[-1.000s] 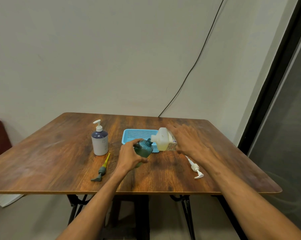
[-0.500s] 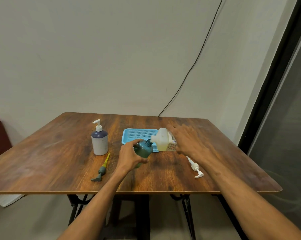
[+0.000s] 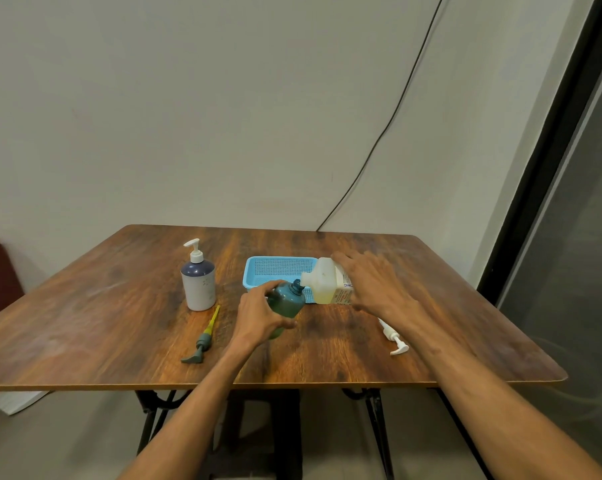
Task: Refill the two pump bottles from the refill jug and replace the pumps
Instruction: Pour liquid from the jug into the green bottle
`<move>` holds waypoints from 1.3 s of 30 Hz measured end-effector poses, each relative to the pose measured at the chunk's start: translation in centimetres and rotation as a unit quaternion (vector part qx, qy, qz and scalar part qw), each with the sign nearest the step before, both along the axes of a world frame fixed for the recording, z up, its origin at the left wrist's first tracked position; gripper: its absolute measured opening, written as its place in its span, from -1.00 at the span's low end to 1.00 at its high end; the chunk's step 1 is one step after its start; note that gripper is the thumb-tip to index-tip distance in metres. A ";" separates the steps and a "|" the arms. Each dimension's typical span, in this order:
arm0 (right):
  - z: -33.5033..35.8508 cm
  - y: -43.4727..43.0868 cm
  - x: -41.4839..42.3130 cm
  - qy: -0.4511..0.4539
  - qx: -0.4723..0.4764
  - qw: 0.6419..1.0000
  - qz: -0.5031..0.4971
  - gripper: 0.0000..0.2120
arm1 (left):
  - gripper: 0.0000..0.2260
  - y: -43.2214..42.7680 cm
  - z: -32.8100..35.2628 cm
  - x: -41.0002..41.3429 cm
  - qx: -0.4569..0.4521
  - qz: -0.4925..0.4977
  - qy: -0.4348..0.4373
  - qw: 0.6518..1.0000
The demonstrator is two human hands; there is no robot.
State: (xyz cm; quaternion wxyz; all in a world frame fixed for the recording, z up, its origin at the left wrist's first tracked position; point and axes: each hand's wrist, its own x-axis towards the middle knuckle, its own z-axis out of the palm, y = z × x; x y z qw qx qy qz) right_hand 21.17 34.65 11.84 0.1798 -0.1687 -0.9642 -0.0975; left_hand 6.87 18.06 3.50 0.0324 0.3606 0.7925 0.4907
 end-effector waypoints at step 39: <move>-11.6 0.5 -1.4 0.303 -0.452 0.838 -0.033 -0.05 | -0.12 0.1 -3.9 -0.4 0.077 0.051 -0.132 0.987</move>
